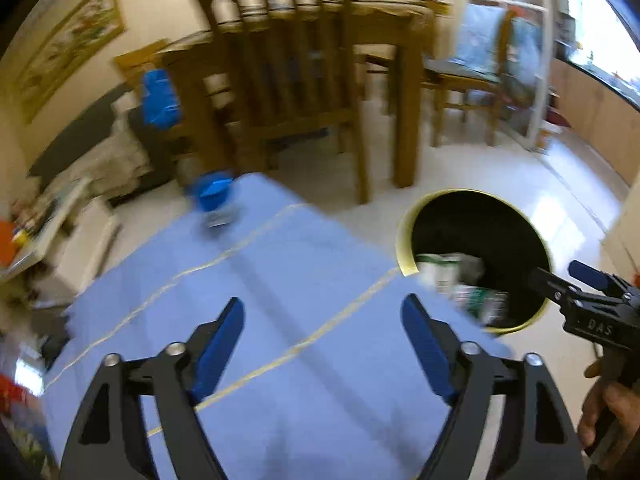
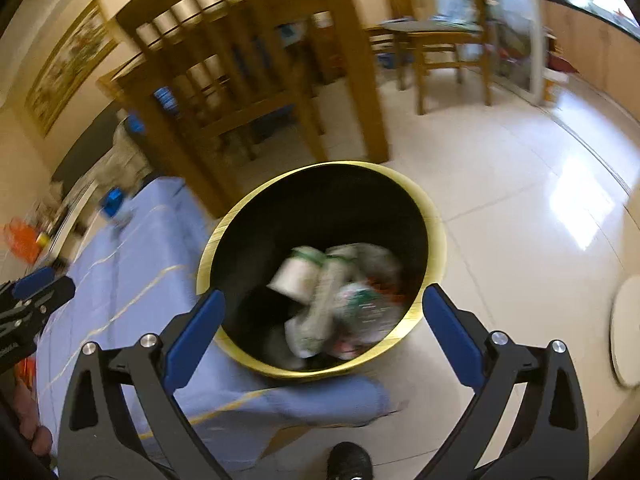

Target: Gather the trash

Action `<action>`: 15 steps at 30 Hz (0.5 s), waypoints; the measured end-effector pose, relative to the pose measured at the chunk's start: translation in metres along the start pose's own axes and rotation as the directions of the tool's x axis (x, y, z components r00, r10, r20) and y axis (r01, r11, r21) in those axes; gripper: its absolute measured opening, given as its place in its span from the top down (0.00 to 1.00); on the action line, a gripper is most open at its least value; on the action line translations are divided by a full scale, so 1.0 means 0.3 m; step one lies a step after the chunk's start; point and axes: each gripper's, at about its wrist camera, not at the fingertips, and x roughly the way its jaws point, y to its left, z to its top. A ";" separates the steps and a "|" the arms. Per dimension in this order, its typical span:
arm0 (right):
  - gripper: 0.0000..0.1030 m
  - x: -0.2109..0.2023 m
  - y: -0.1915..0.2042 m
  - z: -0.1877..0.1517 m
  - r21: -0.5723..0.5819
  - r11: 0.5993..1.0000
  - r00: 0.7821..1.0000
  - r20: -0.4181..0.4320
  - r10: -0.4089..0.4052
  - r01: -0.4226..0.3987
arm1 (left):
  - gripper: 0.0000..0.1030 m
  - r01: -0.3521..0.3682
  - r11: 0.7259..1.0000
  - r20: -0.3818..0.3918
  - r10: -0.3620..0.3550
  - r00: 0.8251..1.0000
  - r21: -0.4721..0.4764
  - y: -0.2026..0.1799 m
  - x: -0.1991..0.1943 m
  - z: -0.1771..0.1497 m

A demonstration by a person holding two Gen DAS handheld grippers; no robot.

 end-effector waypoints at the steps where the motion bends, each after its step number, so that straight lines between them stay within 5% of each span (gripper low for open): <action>1: 0.05 0.006 0.076 -0.004 -0.038 0.999 1.000 -0.014 0.023 -0.024 | 0.09 -0.054 0.998 0.011 0.054 0.998 -0.032 0.067 -0.033 -0.024; 5: 0.05 0.004 0.345 -0.021 -0.169 0.981 0.995 -0.053 0.090 -0.097 | 0.07 -0.204 0.967 0.001 0.207 0.978 -0.153 0.310 -0.133 -0.122; 9: 0.05 -0.035 0.660 -0.065 -0.324 0.936 0.991 -0.057 0.123 -0.135 | 0.06 -0.354 0.902 -0.065 0.349 0.935 -0.248 0.527 -0.255 -0.225; 13: 0.05 -0.116 0.934 -0.116 -0.463 0.877 0.991 -0.008 0.136 -0.124 | 0.06 -0.453 0.841 -0.109 0.441 0.891 -0.296 0.689 -0.400 -0.297; 15: 0.05 -0.174 1.063 -0.136 -0.516 0.848 0.989 0.019 0.147 -0.117 | 0.06 -0.467 0.828 -0.107 0.458 0.883 -0.310 0.733 -0.461 -0.331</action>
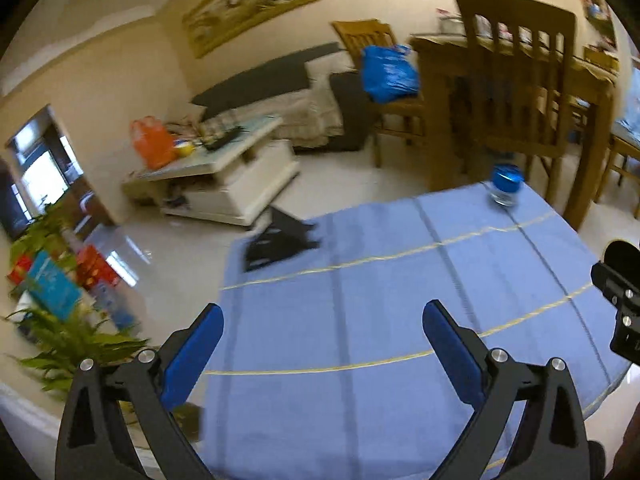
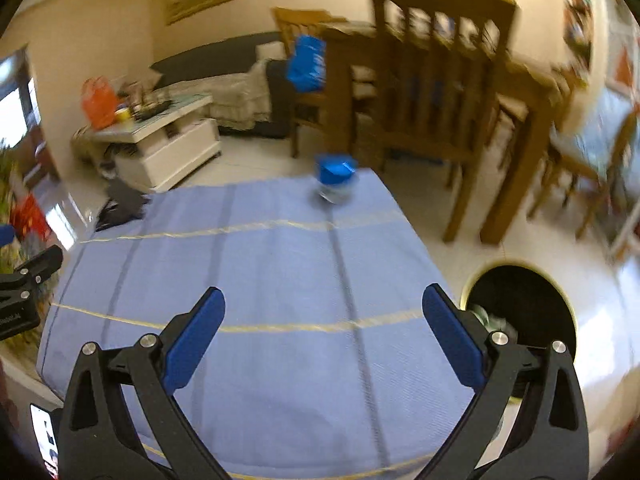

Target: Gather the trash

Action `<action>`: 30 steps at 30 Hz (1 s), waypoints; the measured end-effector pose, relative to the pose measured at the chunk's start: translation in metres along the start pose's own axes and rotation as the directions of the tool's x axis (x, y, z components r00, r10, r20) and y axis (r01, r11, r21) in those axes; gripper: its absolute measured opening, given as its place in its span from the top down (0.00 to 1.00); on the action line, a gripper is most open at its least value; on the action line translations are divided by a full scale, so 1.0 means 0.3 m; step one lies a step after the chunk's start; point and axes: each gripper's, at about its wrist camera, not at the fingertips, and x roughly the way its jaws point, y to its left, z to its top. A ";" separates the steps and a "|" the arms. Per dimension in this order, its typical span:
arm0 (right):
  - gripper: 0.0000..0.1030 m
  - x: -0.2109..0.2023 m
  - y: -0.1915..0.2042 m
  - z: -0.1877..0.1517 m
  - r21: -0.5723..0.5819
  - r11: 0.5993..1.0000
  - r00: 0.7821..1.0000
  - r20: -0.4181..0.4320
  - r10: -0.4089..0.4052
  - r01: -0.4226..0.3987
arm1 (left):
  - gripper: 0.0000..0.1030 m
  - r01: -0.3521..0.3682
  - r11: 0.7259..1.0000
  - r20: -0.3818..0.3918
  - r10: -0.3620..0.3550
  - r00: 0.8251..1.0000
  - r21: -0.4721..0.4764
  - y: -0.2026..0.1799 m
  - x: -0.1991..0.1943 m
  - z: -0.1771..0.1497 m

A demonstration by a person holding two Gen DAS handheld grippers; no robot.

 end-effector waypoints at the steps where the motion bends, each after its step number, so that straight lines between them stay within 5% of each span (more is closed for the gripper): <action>1: 0.05 -0.027 0.064 0.026 -0.026 1.000 1.000 0.013 0.006 -0.005 | 0.06 0.010 1.000 -0.001 -0.010 1.000 -0.018 0.052 -0.021 -0.011; 9: 0.05 -0.141 0.259 0.056 -0.006 0.982 0.980 0.062 0.187 -0.187 | 0.06 0.073 0.989 0.009 -0.072 0.997 -0.131 0.199 -0.063 -0.118; 30: 0.05 -0.163 0.231 -0.018 0.005 0.993 0.991 0.053 0.120 -0.121 | 0.06 0.146 0.978 0.048 -0.140 0.989 -0.152 0.139 -0.058 -0.145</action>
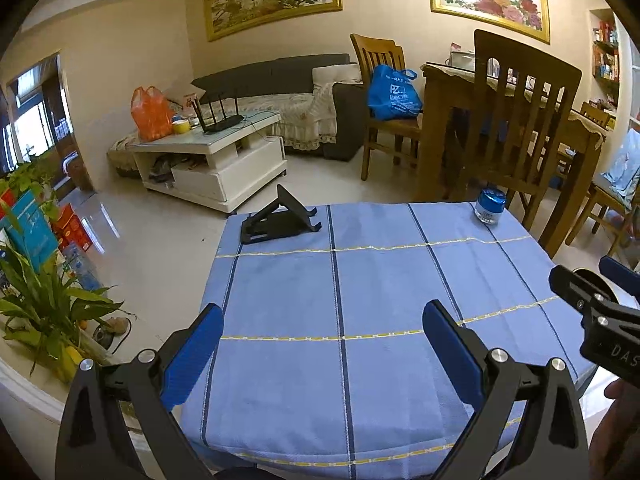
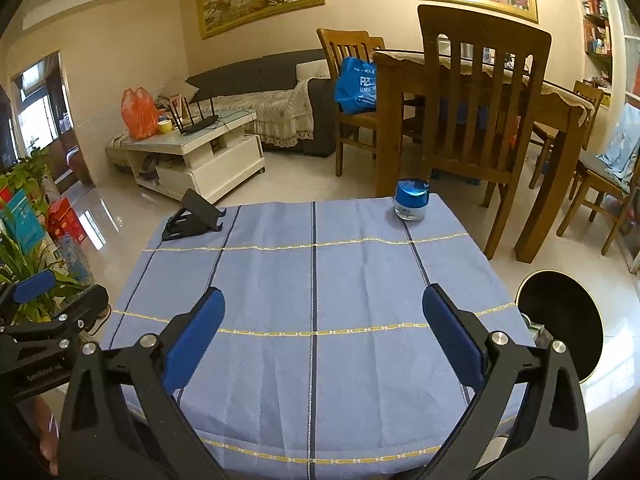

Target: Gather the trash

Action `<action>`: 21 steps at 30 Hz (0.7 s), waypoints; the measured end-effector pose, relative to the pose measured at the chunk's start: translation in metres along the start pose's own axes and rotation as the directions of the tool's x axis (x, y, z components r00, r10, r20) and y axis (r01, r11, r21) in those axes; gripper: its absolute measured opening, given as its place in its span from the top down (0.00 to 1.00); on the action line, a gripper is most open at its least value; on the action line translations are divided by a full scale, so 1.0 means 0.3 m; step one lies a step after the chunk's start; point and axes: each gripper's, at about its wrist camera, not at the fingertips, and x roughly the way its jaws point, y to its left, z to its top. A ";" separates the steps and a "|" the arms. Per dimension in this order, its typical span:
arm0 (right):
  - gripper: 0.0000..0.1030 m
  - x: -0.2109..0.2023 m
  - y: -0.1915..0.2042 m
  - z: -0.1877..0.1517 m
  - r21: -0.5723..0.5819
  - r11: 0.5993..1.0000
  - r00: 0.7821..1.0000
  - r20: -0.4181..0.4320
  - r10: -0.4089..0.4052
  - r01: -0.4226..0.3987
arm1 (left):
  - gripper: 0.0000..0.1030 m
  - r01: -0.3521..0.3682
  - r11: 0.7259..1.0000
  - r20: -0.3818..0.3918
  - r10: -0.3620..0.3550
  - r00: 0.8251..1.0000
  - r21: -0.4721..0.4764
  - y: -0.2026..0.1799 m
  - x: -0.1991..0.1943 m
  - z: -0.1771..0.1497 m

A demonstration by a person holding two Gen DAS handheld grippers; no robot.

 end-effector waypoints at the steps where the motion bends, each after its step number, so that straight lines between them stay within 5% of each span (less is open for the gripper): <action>1: 0.05 0.001 -0.002 -0.002 -0.003 1.000 1.000 -0.001 0.000 0.000 | 0.06 0.001 1.000 0.001 -0.001 1.000 -0.002 0.000 -0.002 -0.001; 21: 0.05 0.001 0.007 -0.026 -0.034 0.999 1.000 0.007 -0.030 0.031 | 0.06 -0.027 1.000 0.017 0.027 0.999 0.001 0.004 -0.003 0.003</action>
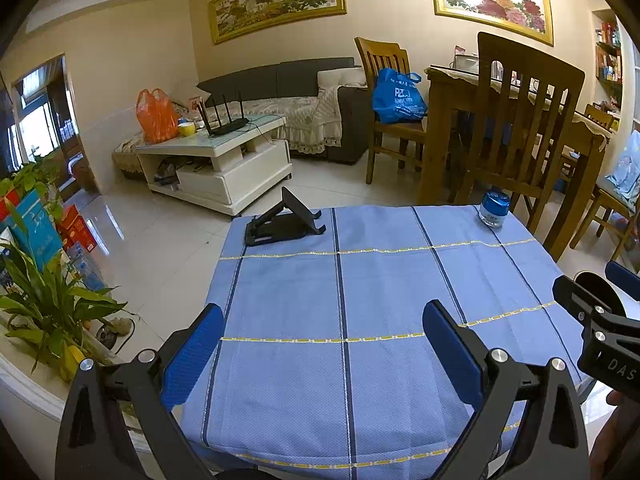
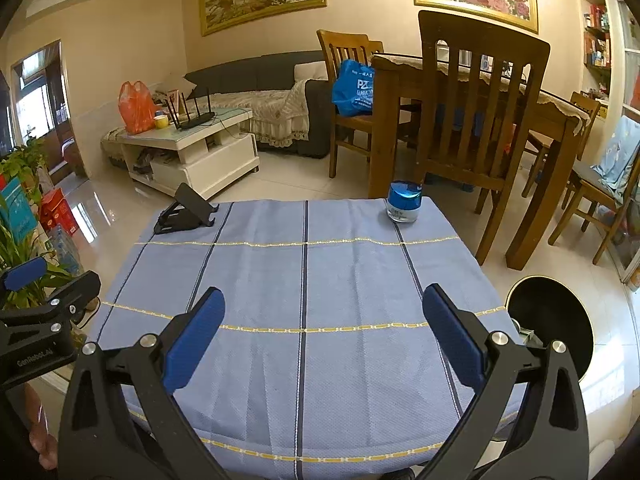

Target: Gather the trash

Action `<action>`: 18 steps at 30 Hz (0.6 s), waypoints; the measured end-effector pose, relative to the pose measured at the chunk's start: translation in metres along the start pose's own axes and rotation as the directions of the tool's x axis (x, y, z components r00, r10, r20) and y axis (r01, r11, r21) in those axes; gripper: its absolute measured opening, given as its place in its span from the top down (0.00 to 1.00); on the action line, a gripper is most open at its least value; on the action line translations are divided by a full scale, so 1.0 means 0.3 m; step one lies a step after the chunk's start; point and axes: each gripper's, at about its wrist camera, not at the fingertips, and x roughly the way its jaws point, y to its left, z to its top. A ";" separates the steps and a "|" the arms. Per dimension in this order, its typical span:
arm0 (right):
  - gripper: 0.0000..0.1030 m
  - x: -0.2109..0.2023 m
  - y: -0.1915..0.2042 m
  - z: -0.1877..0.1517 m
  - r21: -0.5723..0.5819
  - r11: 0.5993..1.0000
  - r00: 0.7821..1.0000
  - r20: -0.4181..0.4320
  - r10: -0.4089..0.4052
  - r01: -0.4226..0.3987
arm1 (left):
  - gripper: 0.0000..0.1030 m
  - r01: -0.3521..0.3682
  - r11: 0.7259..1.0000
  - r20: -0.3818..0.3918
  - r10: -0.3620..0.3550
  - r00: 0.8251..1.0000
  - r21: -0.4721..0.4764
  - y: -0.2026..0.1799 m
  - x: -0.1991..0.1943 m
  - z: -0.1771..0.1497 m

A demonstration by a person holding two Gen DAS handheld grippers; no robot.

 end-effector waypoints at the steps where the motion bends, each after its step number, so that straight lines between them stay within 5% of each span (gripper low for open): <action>1: 0.05 -0.002 0.001 0.001 0.001 1.000 1.000 0.002 0.000 0.000 | 0.06 -0.005 1.000 0.005 0.005 1.000 0.003 -0.002 -0.002 0.000; 18: 0.05 -0.002 -0.006 0.003 0.002 1.000 1.000 -0.002 0.002 -0.002 | 0.06 -0.003 1.000 0.012 0.003 1.000 0.005 -0.003 -0.004 -0.001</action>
